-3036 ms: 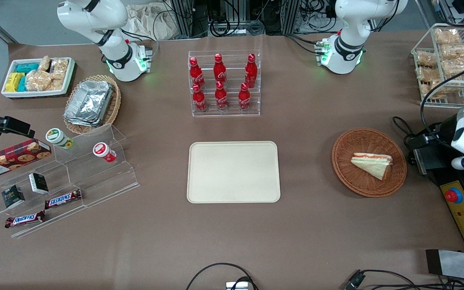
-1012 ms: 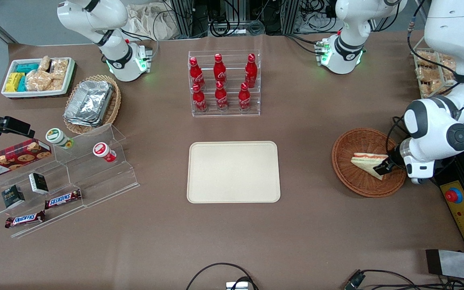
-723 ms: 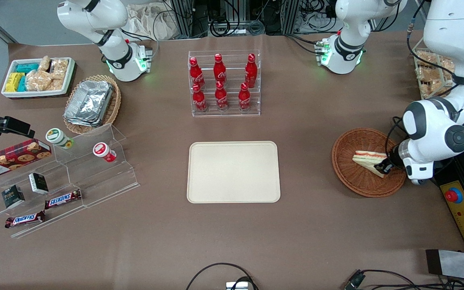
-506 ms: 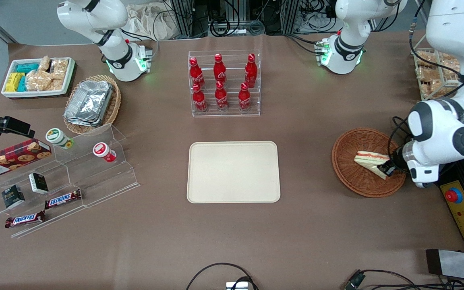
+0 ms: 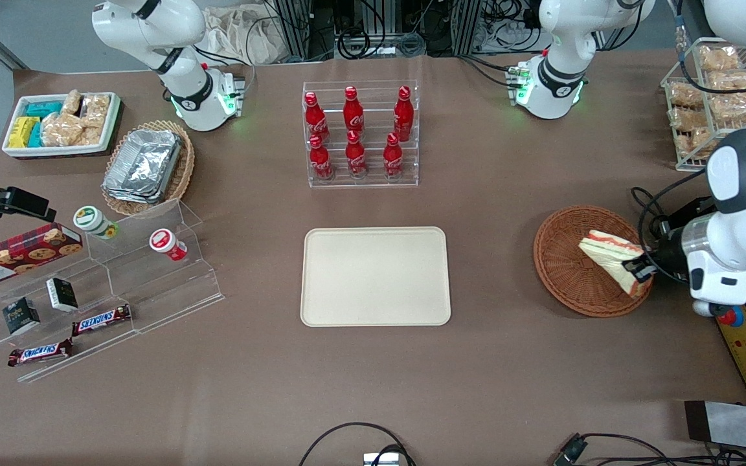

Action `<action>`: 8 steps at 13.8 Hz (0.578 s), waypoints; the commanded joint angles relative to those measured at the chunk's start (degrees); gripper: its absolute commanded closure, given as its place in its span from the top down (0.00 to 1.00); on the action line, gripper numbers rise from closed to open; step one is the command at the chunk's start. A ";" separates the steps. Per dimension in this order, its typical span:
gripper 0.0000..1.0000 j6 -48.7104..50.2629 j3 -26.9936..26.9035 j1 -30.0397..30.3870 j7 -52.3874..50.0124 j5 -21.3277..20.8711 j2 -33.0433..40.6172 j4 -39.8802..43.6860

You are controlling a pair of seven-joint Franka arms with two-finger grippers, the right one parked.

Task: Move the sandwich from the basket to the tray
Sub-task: 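Lift the sandwich out of the basket with the left gripper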

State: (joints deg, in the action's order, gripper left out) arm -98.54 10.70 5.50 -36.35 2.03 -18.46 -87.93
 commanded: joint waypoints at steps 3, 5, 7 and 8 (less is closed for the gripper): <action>0.00 1.08 4.06 -10.74 0.31 -0.53 -7.89 8.30; 0.00 -0.07 3.98 -15.06 -0.22 -0.53 -11.66 10.84; 0.00 -2.26 4.06 -18.05 -0.22 -0.45 -14.92 12.95; 0.00 -3.92 3.98 -19.29 -0.04 -0.53 -16.24 13.22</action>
State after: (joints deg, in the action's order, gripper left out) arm -101.84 15.06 -12.23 -36.86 1.98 -30.82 -79.31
